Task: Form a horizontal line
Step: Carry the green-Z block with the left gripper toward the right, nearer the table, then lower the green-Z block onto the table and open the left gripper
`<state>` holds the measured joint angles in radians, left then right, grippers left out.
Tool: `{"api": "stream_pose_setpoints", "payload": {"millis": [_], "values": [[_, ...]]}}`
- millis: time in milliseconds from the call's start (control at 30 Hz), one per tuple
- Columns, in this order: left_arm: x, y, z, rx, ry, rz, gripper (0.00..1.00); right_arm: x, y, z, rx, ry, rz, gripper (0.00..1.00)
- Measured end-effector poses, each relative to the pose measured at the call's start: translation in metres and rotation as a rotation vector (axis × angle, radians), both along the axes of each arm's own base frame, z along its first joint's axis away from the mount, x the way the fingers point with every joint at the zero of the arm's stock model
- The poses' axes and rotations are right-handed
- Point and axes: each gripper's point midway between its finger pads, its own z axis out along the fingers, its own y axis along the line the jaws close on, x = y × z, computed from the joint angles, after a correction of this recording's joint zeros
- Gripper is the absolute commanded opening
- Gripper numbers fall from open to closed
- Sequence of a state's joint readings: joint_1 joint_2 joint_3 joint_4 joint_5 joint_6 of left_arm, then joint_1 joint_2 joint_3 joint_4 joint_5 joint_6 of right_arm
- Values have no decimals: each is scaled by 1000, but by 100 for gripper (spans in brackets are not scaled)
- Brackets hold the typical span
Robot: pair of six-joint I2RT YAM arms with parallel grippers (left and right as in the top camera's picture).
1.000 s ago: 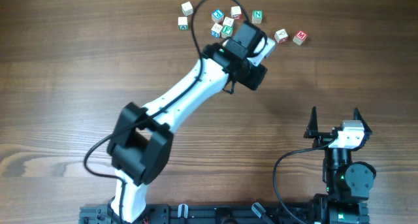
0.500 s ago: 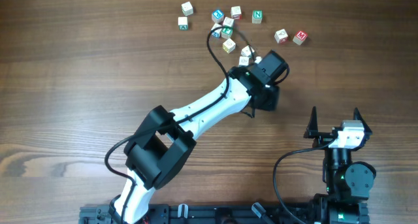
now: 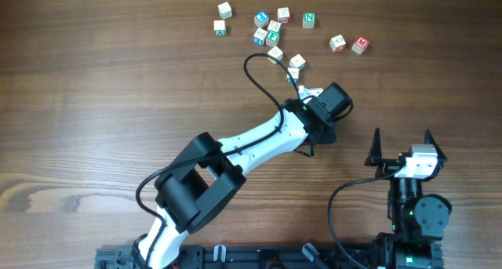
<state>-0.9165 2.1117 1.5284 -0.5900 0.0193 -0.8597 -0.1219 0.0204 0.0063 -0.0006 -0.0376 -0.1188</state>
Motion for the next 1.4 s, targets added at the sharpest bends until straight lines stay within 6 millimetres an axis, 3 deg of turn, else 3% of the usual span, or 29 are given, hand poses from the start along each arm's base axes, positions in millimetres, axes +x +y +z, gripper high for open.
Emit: {"api": "stream_pose_setpoints", "payload": {"millis": [100, 233, 433, 567, 667, 1067, 1400], "values": [[0, 0, 0, -1, 1, 3, 47, 0, 0, 0, 0, 0, 0, 100], [0, 0, 0, -2, 4, 9, 35, 0, 0, 0, 0, 0, 0, 100], [0, 0, 0, -6, 8, 20, 33, 0, 0, 0, 0, 0, 0, 100], [-1, -1, 0, -14, 21, 39, 35, 0, 0, 0, 0, 0, 0, 100], [-2, 0, 0, -12, 26, 45, 42, 0, 0, 0, 0, 0, 0, 100], [-9, 8, -5, 23, 59, 51, 47, 0, 0, 0, 0, 0, 0, 100], [-15, 5, -5, 3, 93, 36, 44, 0, 0, 0, 0, 0, 0, 100]]}}
